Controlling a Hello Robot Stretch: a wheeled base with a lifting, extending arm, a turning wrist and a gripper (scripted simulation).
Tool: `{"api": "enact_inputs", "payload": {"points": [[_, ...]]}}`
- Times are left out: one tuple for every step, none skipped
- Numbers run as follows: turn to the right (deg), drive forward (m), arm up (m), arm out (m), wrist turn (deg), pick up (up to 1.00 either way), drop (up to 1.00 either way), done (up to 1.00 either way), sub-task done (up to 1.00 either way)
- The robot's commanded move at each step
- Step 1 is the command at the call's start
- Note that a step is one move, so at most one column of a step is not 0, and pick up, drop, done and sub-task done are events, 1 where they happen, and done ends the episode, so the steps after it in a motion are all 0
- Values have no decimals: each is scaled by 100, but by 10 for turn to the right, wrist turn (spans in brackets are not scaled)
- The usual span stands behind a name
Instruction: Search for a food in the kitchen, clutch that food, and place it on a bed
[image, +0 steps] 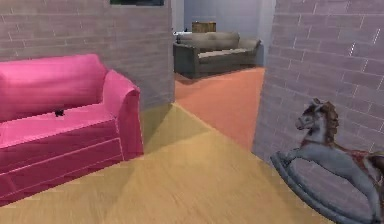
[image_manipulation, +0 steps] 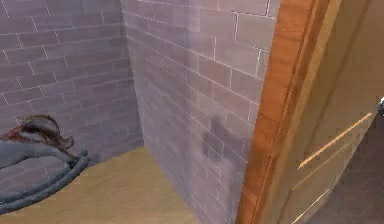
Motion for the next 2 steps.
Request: {"api": "enact_inputs", "payload": {"points": [[0, 100, 0, 0, 0, 0, 0, 0, 0], [30, 0, 0, 0, 0, 0, 0, 0, 0]]}}
